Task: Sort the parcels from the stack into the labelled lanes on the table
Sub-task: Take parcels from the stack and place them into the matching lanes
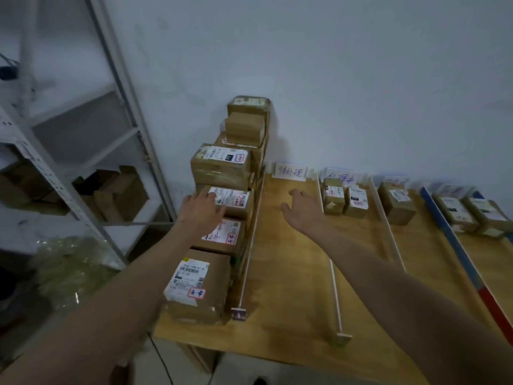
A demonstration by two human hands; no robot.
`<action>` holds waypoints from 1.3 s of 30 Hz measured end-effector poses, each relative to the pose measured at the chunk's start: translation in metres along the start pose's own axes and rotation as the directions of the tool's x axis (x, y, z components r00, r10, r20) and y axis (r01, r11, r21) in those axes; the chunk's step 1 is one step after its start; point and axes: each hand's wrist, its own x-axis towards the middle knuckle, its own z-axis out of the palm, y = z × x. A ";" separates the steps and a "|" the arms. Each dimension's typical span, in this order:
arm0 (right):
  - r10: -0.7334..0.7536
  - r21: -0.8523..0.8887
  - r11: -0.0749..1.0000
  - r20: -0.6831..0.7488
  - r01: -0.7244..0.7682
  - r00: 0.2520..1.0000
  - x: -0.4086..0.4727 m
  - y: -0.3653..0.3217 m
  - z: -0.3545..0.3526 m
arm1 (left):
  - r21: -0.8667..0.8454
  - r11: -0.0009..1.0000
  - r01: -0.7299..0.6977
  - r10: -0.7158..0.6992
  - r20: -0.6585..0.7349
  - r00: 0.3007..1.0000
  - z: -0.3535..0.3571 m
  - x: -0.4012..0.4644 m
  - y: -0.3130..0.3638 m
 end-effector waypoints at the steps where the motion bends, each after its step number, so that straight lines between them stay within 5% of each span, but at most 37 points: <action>1: -0.003 0.012 1.000 0.004 0.003 1.000 0.009 -0.006 0.000 | 0.009 1.000 0.012 -0.012 -0.008 1.000 -0.002 0.007 -0.009; 13: 0.038 0.379 0.922 0.129 -0.085 0.991 0.142 -0.059 0.015 | -0.162 0.952 0.258 -0.266 -0.025 0.964 -0.021 0.119 -0.062; 23: 0.084 0.540 0.790 0.374 -0.291 0.924 0.201 -0.077 0.037 | -0.581 0.672 0.459 -0.448 0.174 0.877 0.008 0.182 -0.065; 39: 0.042 0.694 0.671 0.314 -0.260 0.948 0.179 -0.097 0.013 | -0.784 0.528 0.326 -0.464 0.055 0.884 -0.026 0.164 -0.062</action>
